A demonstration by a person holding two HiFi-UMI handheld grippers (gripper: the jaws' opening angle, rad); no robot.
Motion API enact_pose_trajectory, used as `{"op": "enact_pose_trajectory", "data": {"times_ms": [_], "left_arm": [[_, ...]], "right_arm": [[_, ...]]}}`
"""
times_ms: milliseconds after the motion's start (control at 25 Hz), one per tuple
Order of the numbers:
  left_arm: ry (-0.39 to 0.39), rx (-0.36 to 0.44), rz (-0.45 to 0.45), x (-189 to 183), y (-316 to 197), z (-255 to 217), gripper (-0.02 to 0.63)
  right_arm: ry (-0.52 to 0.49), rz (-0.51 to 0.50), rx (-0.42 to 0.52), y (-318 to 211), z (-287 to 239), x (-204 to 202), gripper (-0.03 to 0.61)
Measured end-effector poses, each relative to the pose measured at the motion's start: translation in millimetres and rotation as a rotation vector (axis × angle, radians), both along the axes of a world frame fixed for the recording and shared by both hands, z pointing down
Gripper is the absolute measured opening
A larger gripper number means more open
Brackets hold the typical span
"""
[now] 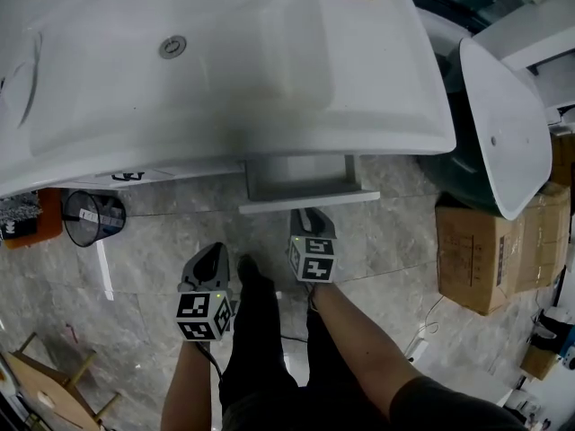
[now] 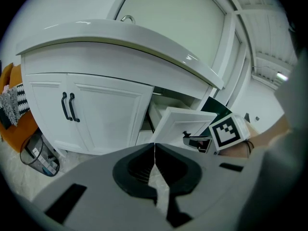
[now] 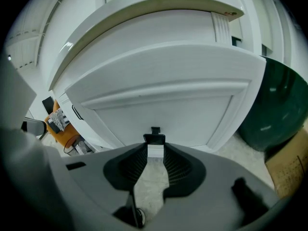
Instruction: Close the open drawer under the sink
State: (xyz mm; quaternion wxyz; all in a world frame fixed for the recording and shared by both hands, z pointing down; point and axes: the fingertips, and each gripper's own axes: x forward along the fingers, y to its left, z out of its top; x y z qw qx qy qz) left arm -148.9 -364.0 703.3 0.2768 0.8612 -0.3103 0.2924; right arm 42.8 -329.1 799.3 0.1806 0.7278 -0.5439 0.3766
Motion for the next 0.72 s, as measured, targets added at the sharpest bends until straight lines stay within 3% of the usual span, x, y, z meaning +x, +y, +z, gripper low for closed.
{"op": "enact_pose_trajectory", "data": {"times_ms": [720], "left_arm": [[0.004,-0.004,-0.018,-5.0,-26.2,4.7,0.015]], "right_arm": [[-0.014,0.098,0.042,-69.1,-5.7,31.5,0.11]]}}
